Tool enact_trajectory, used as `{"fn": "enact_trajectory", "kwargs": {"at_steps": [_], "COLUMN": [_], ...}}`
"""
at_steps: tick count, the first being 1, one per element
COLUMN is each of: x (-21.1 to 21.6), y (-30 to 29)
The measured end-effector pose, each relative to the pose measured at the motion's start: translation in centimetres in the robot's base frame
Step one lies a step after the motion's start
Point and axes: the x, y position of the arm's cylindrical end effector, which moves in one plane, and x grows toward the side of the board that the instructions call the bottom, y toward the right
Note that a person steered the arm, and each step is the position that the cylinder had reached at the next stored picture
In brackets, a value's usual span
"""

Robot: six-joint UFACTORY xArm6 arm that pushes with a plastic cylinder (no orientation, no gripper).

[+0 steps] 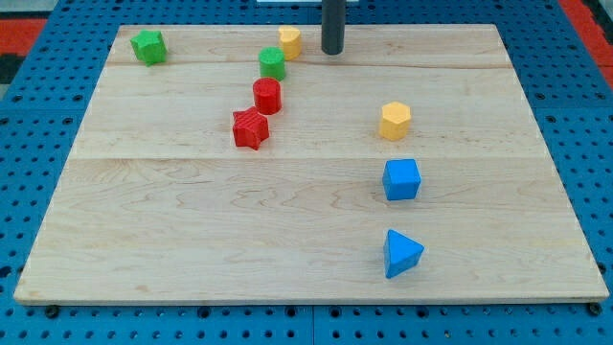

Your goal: Push the blue triangle towards the top of the board

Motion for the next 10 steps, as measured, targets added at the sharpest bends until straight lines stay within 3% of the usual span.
{"fn": "enact_trajectory", "kwargs": {"at_steps": [4, 5, 6, 8, 10], "x": [-1.7, 3.9, 7.3, 11.7, 23.1], "y": [1.3, 3.8, 1.9, 3.5, -3.0]}}
